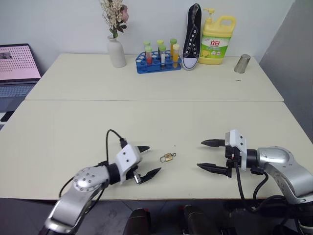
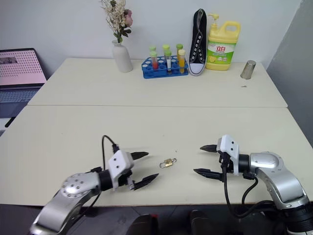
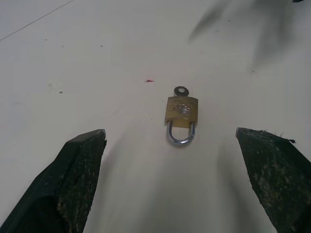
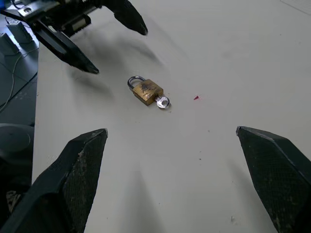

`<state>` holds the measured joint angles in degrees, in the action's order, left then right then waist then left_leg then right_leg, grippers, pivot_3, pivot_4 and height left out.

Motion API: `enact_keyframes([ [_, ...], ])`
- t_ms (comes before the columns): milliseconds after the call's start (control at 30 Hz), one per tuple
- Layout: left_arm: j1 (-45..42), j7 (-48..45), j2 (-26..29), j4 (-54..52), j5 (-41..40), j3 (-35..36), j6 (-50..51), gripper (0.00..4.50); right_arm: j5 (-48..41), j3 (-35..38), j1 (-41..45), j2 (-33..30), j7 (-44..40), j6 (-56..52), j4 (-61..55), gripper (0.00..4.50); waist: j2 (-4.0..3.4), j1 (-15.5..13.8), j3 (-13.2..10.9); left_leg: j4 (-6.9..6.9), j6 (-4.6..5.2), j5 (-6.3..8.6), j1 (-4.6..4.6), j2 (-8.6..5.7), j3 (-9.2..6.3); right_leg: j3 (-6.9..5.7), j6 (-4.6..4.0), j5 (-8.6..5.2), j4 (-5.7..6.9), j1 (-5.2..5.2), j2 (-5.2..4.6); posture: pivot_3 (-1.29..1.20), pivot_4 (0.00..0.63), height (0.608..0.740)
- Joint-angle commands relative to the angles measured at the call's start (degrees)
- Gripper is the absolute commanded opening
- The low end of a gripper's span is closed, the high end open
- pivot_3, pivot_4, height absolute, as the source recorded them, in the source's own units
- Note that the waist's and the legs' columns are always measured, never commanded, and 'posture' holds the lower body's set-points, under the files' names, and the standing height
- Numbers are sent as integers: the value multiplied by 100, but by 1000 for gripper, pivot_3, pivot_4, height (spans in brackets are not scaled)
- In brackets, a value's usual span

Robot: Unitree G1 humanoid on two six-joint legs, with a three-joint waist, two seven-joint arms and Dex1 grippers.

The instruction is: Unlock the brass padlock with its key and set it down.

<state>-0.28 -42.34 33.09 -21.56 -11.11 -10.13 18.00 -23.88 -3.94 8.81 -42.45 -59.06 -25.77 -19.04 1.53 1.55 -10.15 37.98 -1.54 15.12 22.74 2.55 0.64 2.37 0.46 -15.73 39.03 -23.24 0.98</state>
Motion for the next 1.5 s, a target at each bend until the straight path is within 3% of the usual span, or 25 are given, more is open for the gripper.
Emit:
enact_keyframes([
  [33, -331, 55, -179, 304, 226, -196, -246, 4500, -26, -5, 51, -67, 88, -174, -306, 4453, 0, 1, 0, 0, 0, 0, 0, 0, 0, 0, 0, 0, 0, 0, 0, 0, 150, 740],
  [433, -805, -373, -336, 787, 293, -651, 130, 4500, -116, 87, 29, -102, 173, -475, -577, 4453, 0, 3, 0, 0, 0, 0, 2, 0, -2, -2, 0, 0, 1, -1, 0, 0, 150, 740],
  [800, -995, -345, -352, 1000, 537, -843, 554, 996, -115, 99, -66, -97, 226, -538, -736, 4500, 0, 2, 3, 1, 0, 0, 0, -3, -4, -3, 1, 0, 1, 2, 1, 0, 150, 740],
  [1367, -946, -545, -220, 945, 553, -879, 255, 969, -90, 72, -95, -88, 203, -487, -719, 4500, -1, -1, 5, 3, 0, 0, -1, -5, -4, -2, 2, 1, 1, 5, 1, 0, 150, 740],
  [1500, -915, -459, -217, 905, 601, -742, 67, 2282, -86, 75, -123, -99, 195, -481, -719, 4500, 0, -1, 5, 2, 0, 0, -1, -3, -5, -2, 2, 0, 1, 5, 0, 0, 150, 740],
])
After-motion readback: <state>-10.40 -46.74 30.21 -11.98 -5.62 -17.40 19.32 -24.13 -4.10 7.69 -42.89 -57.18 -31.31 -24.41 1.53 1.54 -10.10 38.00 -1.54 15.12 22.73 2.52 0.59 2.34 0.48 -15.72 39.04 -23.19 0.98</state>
